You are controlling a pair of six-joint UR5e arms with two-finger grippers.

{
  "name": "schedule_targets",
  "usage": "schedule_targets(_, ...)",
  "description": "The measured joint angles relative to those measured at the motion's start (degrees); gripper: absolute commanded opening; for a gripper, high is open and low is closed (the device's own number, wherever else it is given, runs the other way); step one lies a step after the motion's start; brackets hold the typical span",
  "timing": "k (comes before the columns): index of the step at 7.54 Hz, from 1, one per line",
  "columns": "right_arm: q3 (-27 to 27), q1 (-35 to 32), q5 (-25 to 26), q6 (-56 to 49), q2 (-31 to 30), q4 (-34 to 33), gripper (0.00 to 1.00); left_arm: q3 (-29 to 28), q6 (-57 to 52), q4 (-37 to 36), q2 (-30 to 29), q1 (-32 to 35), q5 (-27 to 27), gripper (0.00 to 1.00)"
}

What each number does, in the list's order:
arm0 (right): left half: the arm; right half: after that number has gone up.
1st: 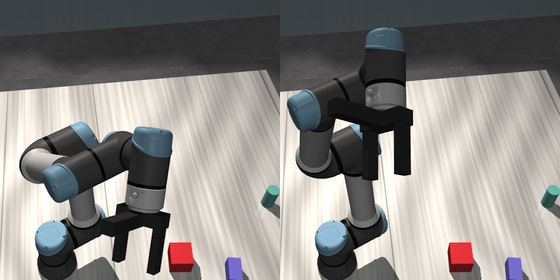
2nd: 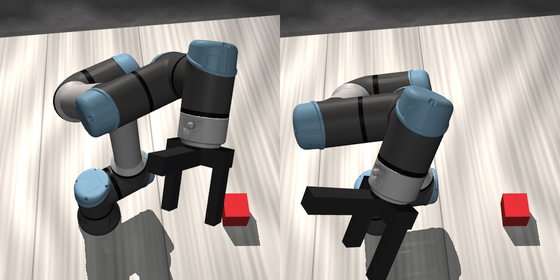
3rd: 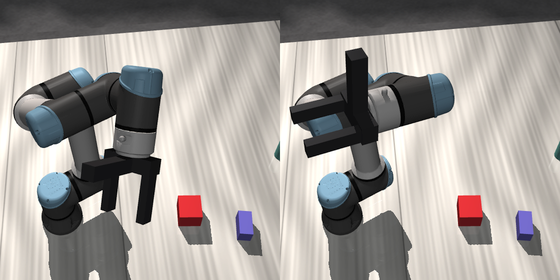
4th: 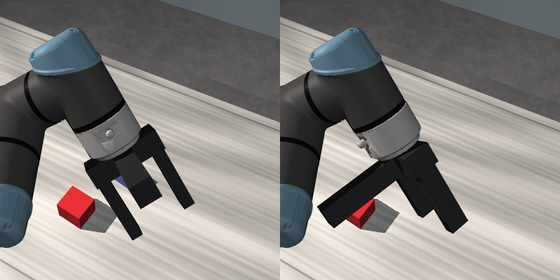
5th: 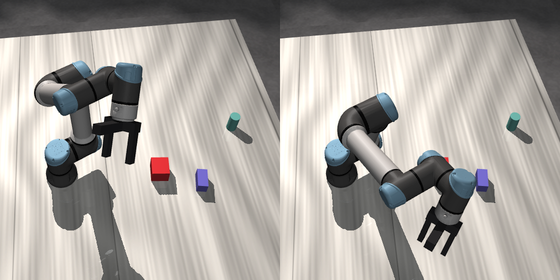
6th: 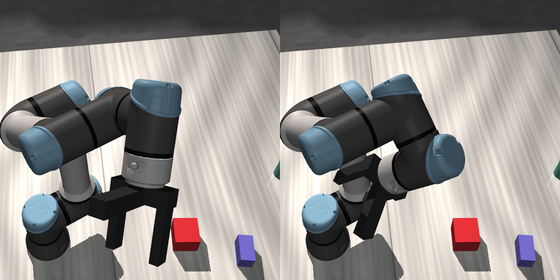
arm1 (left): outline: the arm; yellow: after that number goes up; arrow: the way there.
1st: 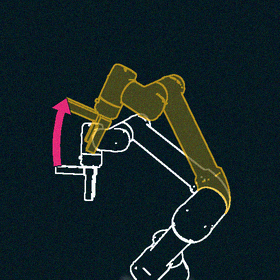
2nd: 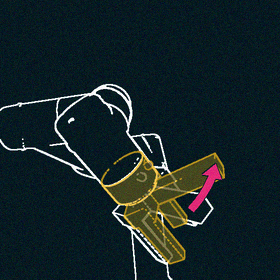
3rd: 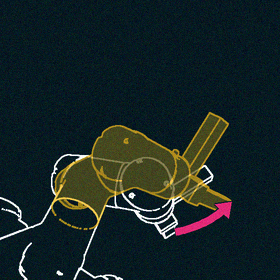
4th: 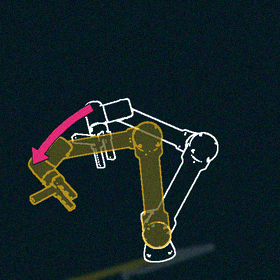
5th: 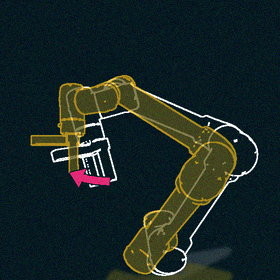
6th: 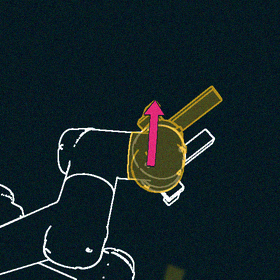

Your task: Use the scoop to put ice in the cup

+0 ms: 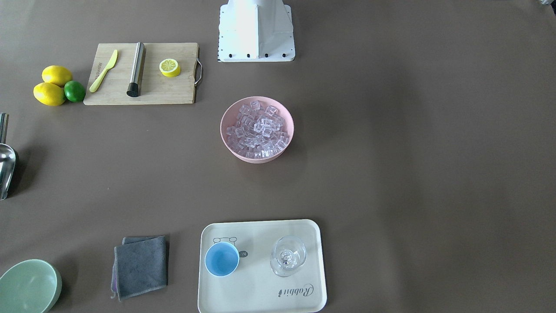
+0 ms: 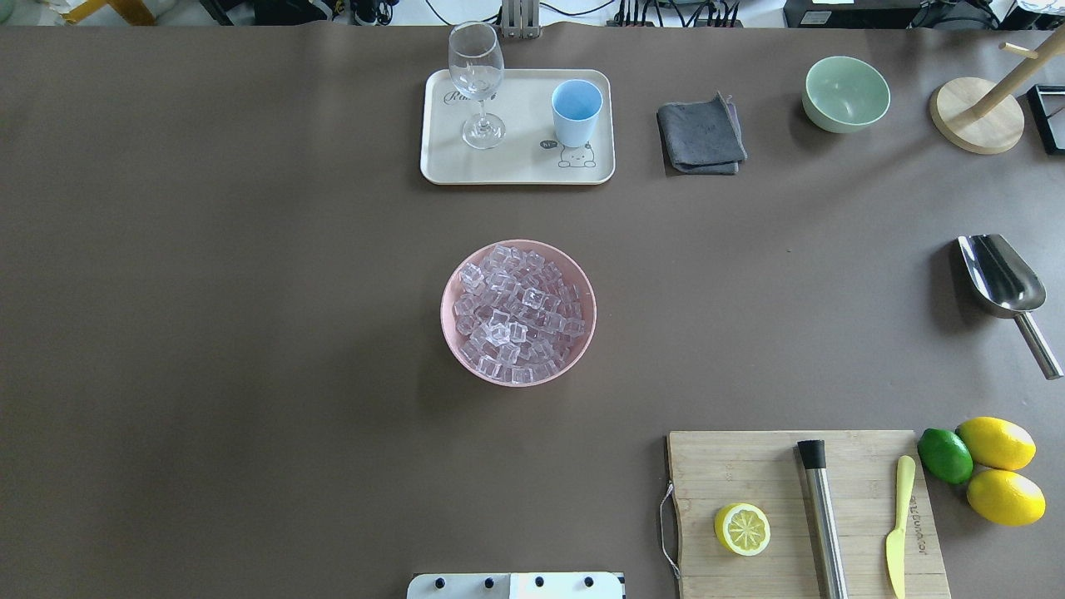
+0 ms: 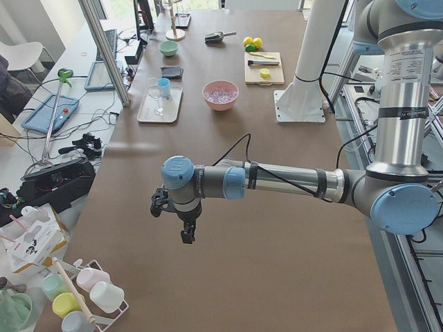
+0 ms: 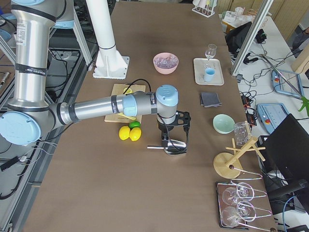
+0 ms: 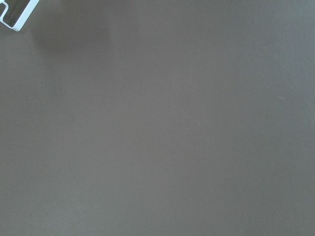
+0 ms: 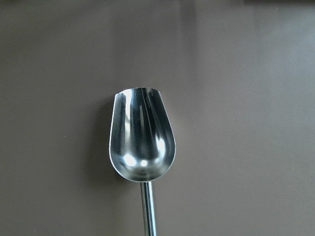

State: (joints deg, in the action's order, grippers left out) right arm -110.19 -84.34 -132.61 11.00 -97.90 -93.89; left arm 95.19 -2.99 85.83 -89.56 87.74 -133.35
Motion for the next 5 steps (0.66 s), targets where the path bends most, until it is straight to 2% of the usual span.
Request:
schedule_targets(2,-1.4,0.6,0.0,1.5,0.0,0.0,1.0,1.5,0.0,0.0,0.0,-0.2,-0.1,0.99)
schedule_targets(5,-1.3,3.0,0.2,4.4,-0.3,0.1,1.0,8.4,0.0,0.0,0.7,-0.9,-0.4,0.99)
